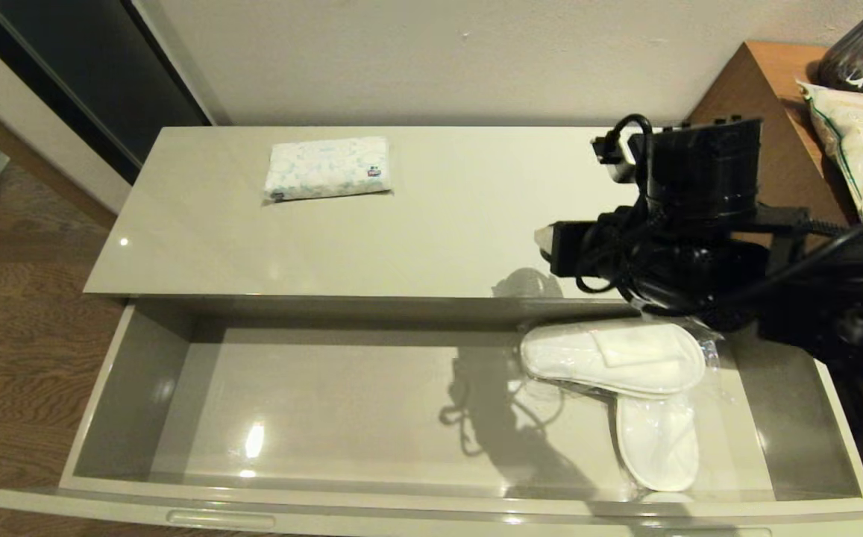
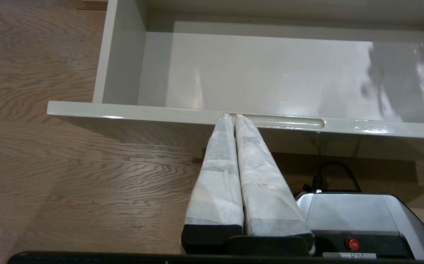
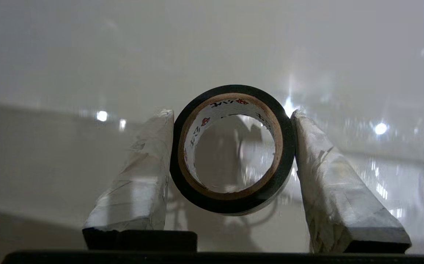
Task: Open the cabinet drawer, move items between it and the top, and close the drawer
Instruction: Put the adhesive tape in the drawer
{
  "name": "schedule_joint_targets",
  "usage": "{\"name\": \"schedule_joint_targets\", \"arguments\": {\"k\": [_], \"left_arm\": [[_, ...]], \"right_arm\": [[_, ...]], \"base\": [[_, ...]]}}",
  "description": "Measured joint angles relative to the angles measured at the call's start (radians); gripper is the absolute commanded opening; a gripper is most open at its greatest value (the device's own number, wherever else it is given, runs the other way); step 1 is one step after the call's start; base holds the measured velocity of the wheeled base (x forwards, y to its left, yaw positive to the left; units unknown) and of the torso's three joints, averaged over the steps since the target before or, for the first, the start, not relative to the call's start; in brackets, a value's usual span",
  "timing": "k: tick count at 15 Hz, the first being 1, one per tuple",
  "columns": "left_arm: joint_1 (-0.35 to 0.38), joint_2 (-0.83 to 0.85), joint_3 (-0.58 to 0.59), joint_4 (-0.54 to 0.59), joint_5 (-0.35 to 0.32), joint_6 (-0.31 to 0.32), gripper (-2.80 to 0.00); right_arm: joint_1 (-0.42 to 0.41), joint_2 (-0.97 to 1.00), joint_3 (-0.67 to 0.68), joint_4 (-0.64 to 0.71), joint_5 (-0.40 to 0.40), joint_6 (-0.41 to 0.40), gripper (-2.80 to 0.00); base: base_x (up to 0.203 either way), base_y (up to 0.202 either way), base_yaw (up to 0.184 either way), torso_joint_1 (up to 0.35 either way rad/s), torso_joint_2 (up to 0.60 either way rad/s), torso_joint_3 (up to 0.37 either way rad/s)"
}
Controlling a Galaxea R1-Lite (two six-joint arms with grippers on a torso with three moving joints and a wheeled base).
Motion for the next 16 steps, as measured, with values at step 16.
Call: {"name": "schedule_joint_targets", "arguments": {"k": [16], "left_arm": [[0.0, 0.0, 0.0, 0.0, 0.0, 0.0, -2.8]], "right_arm": [[0.092, 0.277, 0.638, -0.699, -0.03, 0.073, -2.8]], "base": [[0.0, 0.0, 0.0, 0.0, 0.0, 0.0]]}}
